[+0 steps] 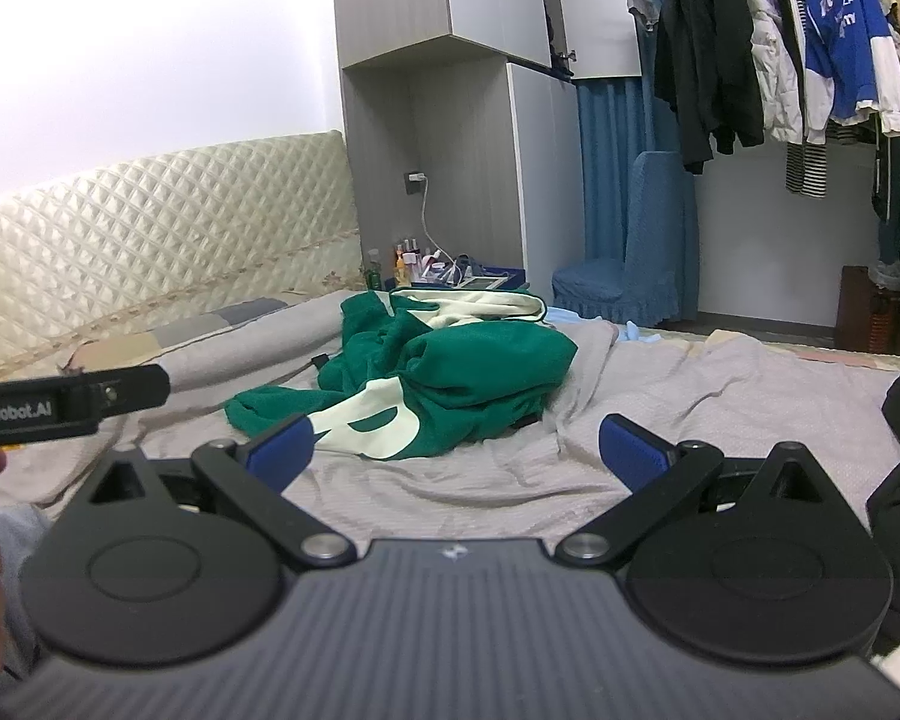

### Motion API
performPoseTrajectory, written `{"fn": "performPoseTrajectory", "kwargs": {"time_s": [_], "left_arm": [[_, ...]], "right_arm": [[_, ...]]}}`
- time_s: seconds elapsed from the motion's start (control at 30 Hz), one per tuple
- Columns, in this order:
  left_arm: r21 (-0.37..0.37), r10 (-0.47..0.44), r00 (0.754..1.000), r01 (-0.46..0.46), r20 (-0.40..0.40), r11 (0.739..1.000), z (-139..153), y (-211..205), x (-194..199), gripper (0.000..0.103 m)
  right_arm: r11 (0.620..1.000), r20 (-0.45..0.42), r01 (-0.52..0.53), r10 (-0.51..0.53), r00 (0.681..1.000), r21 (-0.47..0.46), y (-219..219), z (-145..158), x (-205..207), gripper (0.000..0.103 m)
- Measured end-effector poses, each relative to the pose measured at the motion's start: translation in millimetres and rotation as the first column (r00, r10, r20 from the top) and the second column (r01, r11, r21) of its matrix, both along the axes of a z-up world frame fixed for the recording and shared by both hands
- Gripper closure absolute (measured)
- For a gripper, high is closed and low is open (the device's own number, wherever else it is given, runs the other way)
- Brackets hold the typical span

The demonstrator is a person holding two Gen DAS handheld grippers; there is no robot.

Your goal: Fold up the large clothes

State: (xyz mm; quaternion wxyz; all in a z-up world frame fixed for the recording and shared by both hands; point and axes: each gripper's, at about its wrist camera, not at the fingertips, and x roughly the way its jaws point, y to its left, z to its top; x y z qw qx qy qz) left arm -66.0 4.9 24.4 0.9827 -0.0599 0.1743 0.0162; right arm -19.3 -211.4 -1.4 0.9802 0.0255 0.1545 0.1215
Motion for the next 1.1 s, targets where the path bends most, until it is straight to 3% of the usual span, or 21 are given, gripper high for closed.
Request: {"fn": "performPoseTrajectory", "kwargs": {"time_s": [0.27, 0.57, 0.87, 1.1], "left_arm": [[0.008, 0.018, 1.0, -0.018, -0.008, 1.0, -7, 7, 13, 0.0], [0.013, 0.026, 0.999, -0.026, -0.02, 1.0, -16, 19, 72, 0.0], [-0.004, -0.012, 0.997, 0.012, -0.079, 1.0, -26, 34, 174, 0.0], [-0.004, -0.05, 0.991, 0.05, -0.12, 0.999, -40, 47, 284, 0.0]], "right_arm": [[1.0, -0.019, -0.029, 0.029, 0.999, 0.005, 7, -6, 14, 0.0], [1.0, -0.036, -0.031, 0.031, 0.999, 0.001, 15, -11, 64, 0.0], [0.997, -0.093, -0.037, 0.043, 0.995, 0.065, 22, -8, 141, 0.0], [0.991, -0.143, -0.005, 0.024, 0.989, 0.133, 29, -14, 230, 0.0]]}}
